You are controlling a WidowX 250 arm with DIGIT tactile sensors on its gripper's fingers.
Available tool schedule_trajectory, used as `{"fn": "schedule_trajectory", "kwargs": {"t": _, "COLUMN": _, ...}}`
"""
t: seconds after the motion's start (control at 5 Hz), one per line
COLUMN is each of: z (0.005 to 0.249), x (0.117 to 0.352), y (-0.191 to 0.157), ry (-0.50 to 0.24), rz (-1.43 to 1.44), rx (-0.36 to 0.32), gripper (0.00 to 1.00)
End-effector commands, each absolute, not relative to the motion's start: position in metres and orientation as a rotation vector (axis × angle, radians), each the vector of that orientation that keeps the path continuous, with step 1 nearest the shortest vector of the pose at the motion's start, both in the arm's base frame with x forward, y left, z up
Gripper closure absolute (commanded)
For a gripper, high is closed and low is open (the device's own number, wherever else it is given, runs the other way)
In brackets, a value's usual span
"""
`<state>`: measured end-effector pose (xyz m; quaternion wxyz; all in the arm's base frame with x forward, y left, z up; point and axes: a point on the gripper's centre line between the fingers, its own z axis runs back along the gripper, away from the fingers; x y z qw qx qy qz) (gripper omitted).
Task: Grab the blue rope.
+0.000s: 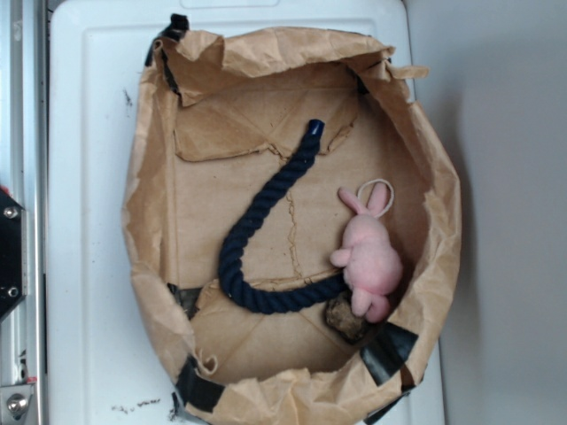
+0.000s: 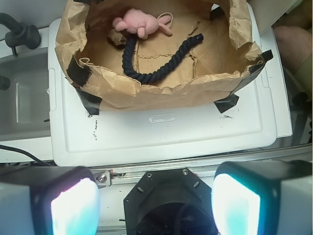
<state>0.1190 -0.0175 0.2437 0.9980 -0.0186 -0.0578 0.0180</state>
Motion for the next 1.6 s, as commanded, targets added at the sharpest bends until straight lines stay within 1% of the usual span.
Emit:
{"fn": "schedule_trajectory", "kwargs": {"t": 0.0, "z": 0.244, "x": 0.119, "y": -0.017, "ry": -0.116, "rz": 0.036, "rx": -0.037, "gripper": 0.00}}
{"fn": "schedule_trajectory", "kwargs": {"t": 0.4, "z": 0.229, "x": 0.117, "y": 0.000, "ry": -0.065, "rz": 0.093, "rx": -0.029, "gripper": 0.00}}
{"fn": "schedule_trajectory", "kwargs": {"t": 0.6, "z": 0.227, "x": 0.166, "y": -0.014, "ry": -0.039, "rz": 0.117, "rx": -0.021, "gripper": 0.00}}
{"fn": "schedule_trajectory", "kwargs": {"t": 0.8, "z": 0.225, "x": 0.215, "y": -0.011, "ry": -0.041, "rz": 0.053, "rx": -0.058, "gripper": 0.00}}
{"fn": "schedule_trajectory", "kwargs": {"t": 1.0, "z": 0.227, "x": 0.265, "y": 0.002, "ry": -0.069, "rz": -0.011, "rx": -0.092, "gripper": 0.00}}
{"fn": "schedule_trajectory", "kwargs": {"t": 1.4, "z": 0.227, "x": 0.265, "y": 0.002, "ry": -0.069, "rz": -0.011, "rx": -0.092, "gripper": 0.00}}
